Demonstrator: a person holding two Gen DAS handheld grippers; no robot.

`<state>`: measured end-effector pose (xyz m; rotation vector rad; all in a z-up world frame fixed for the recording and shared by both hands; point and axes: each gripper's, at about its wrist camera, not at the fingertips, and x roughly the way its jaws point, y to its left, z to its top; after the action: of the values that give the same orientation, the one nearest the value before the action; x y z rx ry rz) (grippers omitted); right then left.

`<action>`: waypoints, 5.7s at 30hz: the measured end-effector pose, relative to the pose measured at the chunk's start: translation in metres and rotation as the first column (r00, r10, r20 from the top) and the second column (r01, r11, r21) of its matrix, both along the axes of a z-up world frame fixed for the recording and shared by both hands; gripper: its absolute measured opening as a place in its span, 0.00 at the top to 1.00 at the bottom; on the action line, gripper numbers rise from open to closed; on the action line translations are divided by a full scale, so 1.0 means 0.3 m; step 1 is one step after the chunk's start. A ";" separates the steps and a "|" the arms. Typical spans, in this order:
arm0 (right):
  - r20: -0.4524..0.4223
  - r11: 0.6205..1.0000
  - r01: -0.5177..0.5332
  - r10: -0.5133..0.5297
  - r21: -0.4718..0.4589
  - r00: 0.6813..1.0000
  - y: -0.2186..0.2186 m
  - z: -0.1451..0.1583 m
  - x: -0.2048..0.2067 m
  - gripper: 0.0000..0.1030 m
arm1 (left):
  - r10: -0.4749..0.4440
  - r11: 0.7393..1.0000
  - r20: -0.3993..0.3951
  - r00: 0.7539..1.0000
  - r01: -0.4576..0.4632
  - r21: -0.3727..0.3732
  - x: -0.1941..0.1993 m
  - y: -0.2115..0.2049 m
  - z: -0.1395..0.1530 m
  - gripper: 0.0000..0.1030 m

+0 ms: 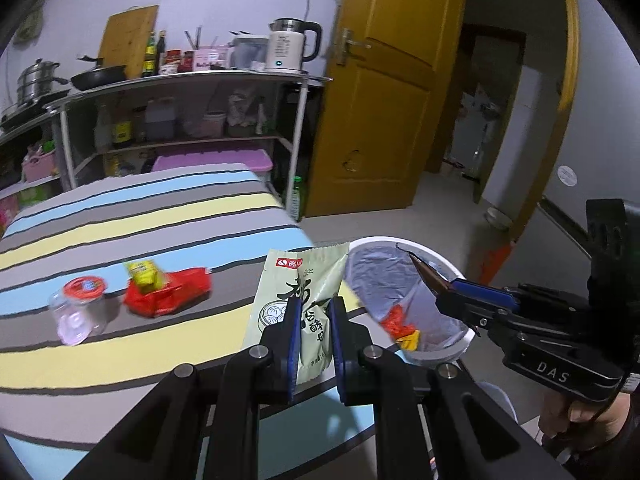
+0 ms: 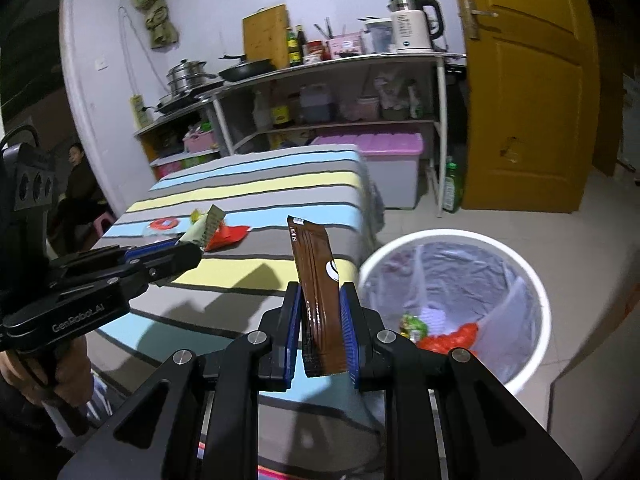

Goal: Collect trash
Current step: 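Carry the white packet and brown wrapper over the trash bin with both tools, then open both tools to drop the white packet and brown wrapper into the bin, then move both tools back over the table toward the clear cups and red bag, then grasp the clear plastic cup with the left tool while the right tool grasps the yellow packet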

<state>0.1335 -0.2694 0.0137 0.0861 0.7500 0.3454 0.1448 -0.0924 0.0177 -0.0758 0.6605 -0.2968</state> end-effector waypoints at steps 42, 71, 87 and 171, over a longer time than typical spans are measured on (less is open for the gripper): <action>-0.153 0.975 0.223 -0.222 -0.010 0.963 -0.331 -0.199 0.113 0.68 | -0.177 0.984 -0.127 0.976 0.174 -0.029 0.279 -0.341 -0.160 0.76; 0.010 0.998 0.046 -0.046 -0.039 0.999 -0.021 0.043 -0.021 0.60 | -0.022 0.999 0.016 1.000 0.023 -0.037 0.003 -0.020 0.003 0.76; 0.031 0.992 -0.109 0.111 -0.059 0.993 0.206 0.072 -0.033 0.60 | 0.115 0.993 0.042 0.992 -0.114 -0.038 -0.122 0.213 0.027 0.76; -0.154 0.936 -0.338 0.321 -0.095 0.934 0.744 -0.183 0.496 0.70 | 0.391 0.914 -0.102 0.915 -0.399 -0.074 0.108 0.737 -0.170 0.69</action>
<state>0.2822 -0.0462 -0.0412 -0.1341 0.9216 0.6187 0.1771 0.1285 -0.0334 -0.3105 0.6994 0.0686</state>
